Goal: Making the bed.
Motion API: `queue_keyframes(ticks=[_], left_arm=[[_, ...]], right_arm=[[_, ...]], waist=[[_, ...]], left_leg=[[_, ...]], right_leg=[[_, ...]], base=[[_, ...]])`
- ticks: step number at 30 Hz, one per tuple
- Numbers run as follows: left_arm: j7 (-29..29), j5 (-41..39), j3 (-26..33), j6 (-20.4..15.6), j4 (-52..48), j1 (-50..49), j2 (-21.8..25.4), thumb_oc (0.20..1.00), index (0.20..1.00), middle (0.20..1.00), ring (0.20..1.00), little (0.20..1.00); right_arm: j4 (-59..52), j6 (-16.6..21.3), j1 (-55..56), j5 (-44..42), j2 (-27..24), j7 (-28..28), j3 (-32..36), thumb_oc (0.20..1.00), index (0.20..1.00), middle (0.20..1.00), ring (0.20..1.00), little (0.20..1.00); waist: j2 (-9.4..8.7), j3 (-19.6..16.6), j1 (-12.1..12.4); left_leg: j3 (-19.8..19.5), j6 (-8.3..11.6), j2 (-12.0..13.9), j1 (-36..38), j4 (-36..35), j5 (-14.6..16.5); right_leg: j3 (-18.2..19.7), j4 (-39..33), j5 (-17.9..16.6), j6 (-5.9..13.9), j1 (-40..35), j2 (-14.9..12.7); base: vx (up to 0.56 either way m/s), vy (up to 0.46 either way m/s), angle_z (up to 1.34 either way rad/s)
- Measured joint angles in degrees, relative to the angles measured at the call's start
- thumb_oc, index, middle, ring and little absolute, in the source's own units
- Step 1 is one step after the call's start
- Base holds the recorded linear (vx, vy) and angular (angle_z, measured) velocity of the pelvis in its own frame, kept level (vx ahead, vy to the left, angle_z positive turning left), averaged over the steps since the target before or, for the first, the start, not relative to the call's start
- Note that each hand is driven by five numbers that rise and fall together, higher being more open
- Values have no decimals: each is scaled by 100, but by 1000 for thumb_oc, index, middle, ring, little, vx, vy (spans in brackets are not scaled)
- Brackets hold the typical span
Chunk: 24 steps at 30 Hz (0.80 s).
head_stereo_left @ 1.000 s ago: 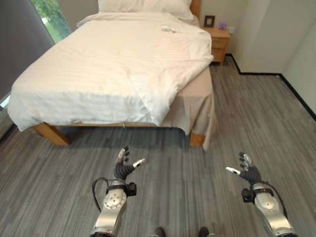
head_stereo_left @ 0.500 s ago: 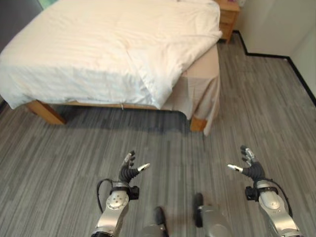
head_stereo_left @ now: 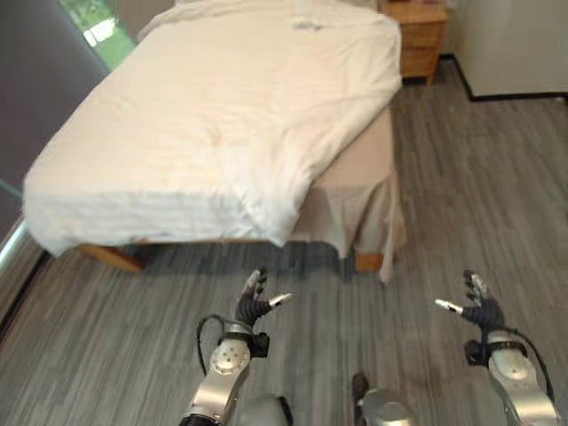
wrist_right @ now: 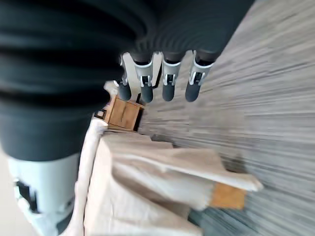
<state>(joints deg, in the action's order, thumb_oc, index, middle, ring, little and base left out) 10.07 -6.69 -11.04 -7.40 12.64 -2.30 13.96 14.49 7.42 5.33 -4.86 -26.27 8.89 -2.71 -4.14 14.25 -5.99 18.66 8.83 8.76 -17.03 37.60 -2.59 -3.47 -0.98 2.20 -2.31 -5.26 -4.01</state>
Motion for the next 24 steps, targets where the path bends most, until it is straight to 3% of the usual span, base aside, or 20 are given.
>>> queue_keyframes(ticks=[1,2,4,6,7,8,9,10,11,12,13,14,16,17,18,19,22,24], left_arm=[[105,5,146,-49,-196,-252,90,1000,1000,1000,1000,1000],[208,20,254,-63,-82,-305,151,1000,1000,1000,1000,1000],[707,145,740,-170,-352,-309,299,1000,1000,1000,1000,1000],[1260,228,1516,-212,-808,-277,302,1000,1000,1000,1000,1000],[1748,353,2018,-350,-1241,-193,381,1000,1000,1000,1000,1000],[1912,463,2143,-400,-1364,-95,559,1000,1000,1000,1000,1000],[2049,565,2160,-426,-1377,62,720,1000,1000,1000,1000,1000],[2137,575,2165,-425,-1398,187,823,1000,1000,1000,1000,1000],[2291,650,2142,-428,-1463,357,989,1000,1000,1000,1000,1000],[2524,876,2171,-425,-1390,805,1087,1000,1000,1000,1000,1000],[2743,951,2211,-404,-962,1226,1084,1000,1000,1000,1000,1000],[2780,955,2203,-370,-792,1293,1083,1000,1000,1000,1000,1000],[2786,996,2159,-322,-662,1333,1077,1000,1000,1000,1000,1000],[2794,1018,2180,-320,-696,1273,1117,1000,1000,1000,1000,1000],[2794,1034,2328,-201,-697,965,1207,1000,1000,1000,1000,1000],[2791,1033,2420,-98,-695,740,1230,1000,1000,1000,1000,1000],[2771,1199,2650,98,-747,221,1239,1000,1000,1000,1000,1000],[2720,1260,2743,185,-766,-138,1233,1000,1000,1000,1000,1000]], right_arm=[[148,9,-269,53,-34,-31,-339,1000,1000,1000,1000,1000],[243,31,-237,57,-103,-20,-459,1000,1000,1000,1000,1000],[422,44,10,167,-249,-25,-444,1000,1000,1000,1000,1000],[314,61,370,218,-228,-21,-154,1000,1000,1000,1000,1000],[56,78,1028,216,-350,13,156,1000,1000,1000,1000,1000],[72,53,1294,215,-354,21,216,1000,1000,1000,1000,1000],[75,21,1488,216,-283,22,213,1000,1000,1000,1000,1000],[31,18,1590,217,-263,14,186,1000,1000,1000,1000,1000],[-65,54,1704,237,-266,-54,122,1000,1000,1000,1000,1000],[-171,71,1649,283,-272,-72,50,1000,1000,1000,1000,1000],[-205,71,1371,439,-157,-57,-11,1000,1000,1000,1000,1000],[-223,71,1283,491,-138,-58,-59,1000,1000,1000,1000,1000],[-248,78,1234,497,-116,-51,-110,1000,1000,1000,1000,1000],[-247,78,1187,499,-135,-50,-136,1000,1000,1000,1000,1000],[-186,61,1047,518,-61,-63,-191,1000,1000,1000,1000,1000],[-188,65,982,561,-38,-64,-185,1000,1000,1000,1000,1000],[-194,34,958,640,-21,-75,-158,1000,1000,1000,1000,1000],[-216,22,942,670,-15,-90,-107,1000,1000,1000,1000,1000]], waist=[[90,-5,252],[360,-61,276],[522,-197,555],[459,-258,522],[713,-480,361],[736,-594,290],[769,-655,249],[722,-688,241],[692,-695,145],[585,-561,129],[547,-458,108],[549,-449,1],[547,-453,-147],[554,-450,-122],[418,-452,49],[406,-454,160],[328,-479,286],[303,-490,359]], left_leg=[[-112,-247,-485,285,-3295,-35],[-275,-402,-709,280,-4376,-126],[-865,-394,-791,31,-4377,-95],[-535,-575,-960,82,-3997,-224],[-185,-1323,-946,386,-3638,-182],[-267,-1765,-971,641,-3872,-581],[-348,-2012,-979,870,-4037,-871],[-360,-2016,-1019,1017,-4205,-858],[-366,-1926,-1025,1129,-4313,-797],[-412,-1602,-1056,1314,-4309,-643],[-526,-1402,-1081,1491,-4308,-537],[-564,-1392,-1106,1522,-4308,-531],[-733,-1295,-1167,1648,-4311,-402],[-650,-1275,-1151,1694,-4312,-203],[-534,-1225,-1219,1805,-4315,-43],[-485,-1169,-1218,1862,-4332,24],[-570,-997,-1212,2077,-4346,173],[-517,-923,-1145,2221,-4344,212]], right_leg=[[334,-469,118,322,-582,170],[448,-475,386,730,-1042,331],[637,-472,794,961,-1398,355],[632,-465,948,812,-1688,204],[472,-143,1009,896,-1846,372],[417,214,1099,1041,-1847,406],[362,940,1239,1117,-1645,346],[355,1440,1272,1162,-1379,288],[335,2252,1472,1050,-887,211],[393,3179,1710,1174,49,-42],[354,2953,1861,1090,883,-365],[373,2536,1760,1092,1064,-422],[411,1449,1227,1209,1066,-587],[383,1111,938,1197,1054,-625],[369,426,298,1219,990,-830],[335,93,5,1200,903,-887],[224,-506,-725,1161,288,-1017],[119,-489,-747,1400,67,-995]], base=[[739,314,-149],[838,300,-129],[617,160,-97],[406,82,-71],[331,76,-34],[265,70,-19],[195,37,-13],[138,-5,-20],[137,-95,-39],[157,-165,-60],[118,-139,-36],[109,-95,19],[68,-87,75],[83,-107,37],[104,-90,-5],[115,-80,-18],[108,-66,6],[57,-51,-13]])
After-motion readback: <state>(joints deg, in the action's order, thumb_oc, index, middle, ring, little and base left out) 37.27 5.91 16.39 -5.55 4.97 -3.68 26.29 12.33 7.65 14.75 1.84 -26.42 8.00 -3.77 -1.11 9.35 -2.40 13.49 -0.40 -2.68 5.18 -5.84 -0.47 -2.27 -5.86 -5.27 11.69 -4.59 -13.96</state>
